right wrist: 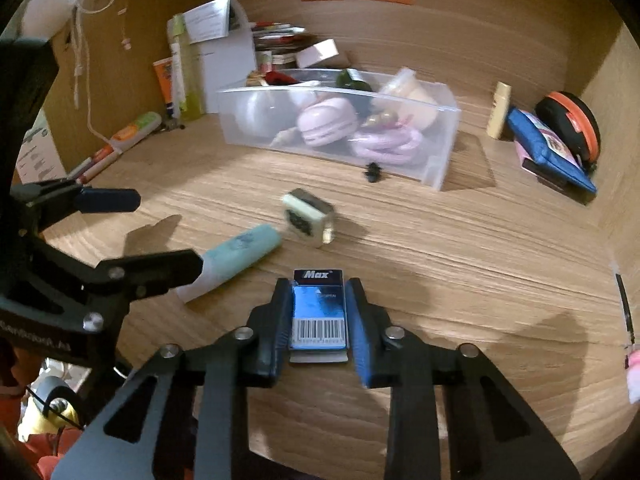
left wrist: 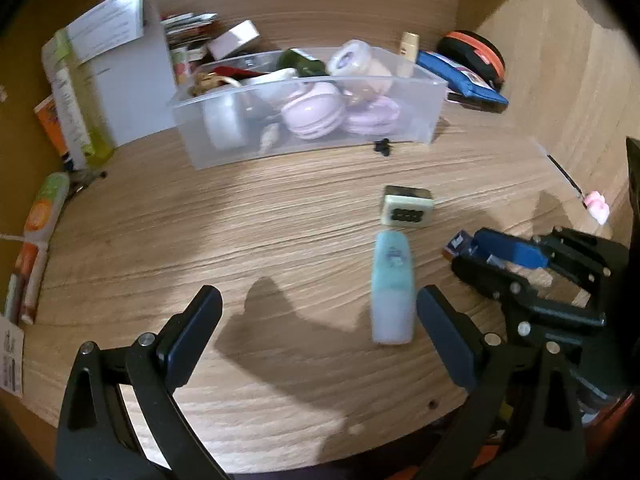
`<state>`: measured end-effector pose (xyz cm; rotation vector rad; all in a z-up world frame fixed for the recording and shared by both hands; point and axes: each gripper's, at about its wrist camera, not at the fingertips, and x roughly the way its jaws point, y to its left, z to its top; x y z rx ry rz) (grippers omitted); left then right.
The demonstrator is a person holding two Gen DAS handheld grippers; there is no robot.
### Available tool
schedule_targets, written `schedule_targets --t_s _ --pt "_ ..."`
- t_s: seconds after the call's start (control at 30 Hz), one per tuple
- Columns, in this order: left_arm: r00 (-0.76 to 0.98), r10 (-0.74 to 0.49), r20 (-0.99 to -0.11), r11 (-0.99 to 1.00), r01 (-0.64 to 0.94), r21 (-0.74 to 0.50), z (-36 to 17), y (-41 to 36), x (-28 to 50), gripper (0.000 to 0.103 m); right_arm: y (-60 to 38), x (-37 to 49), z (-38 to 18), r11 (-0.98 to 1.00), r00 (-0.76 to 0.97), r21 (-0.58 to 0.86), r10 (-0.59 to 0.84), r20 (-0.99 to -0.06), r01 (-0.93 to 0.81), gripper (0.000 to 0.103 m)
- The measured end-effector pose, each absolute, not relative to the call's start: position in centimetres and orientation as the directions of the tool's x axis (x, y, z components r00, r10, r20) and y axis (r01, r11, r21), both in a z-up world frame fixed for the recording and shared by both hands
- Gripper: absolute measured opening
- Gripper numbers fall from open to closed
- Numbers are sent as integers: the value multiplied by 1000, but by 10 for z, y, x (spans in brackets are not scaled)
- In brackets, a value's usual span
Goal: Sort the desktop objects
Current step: 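Grasp the mint-green tube with the left tool while the right tool grasps the blue Max box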
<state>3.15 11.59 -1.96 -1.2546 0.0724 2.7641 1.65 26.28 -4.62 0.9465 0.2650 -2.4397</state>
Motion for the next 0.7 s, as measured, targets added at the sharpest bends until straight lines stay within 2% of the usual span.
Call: schedule_targets --t_s 0.13,0.2,0.47,0.63,0.7 --pt "-665 77 -743 -987 -157 39 -22 133 27 97 281 8 -46 -876 -639 26 -371 -673 481 25" --pt "-672 68 -737 -983 -172 66 -24 140 25 80 290 3 -45 -885 -634 62 -378 -674 462 25" --pt "-645 126 -753 -980 -197 4 -30 142 13 42 306 -9 -37 -899 -644 117 -389 -658 423 25" --pt "-659 125 -742 -983 -183 -2 -31 139 13 25 305 -14 -30 -895 -649 133 -405 -644 427 25" --pt "-662 127 -738 -984 -175 -12 -31 137 12 24 304 -15 -29 -893 -647 139 -411 -642 429 25"
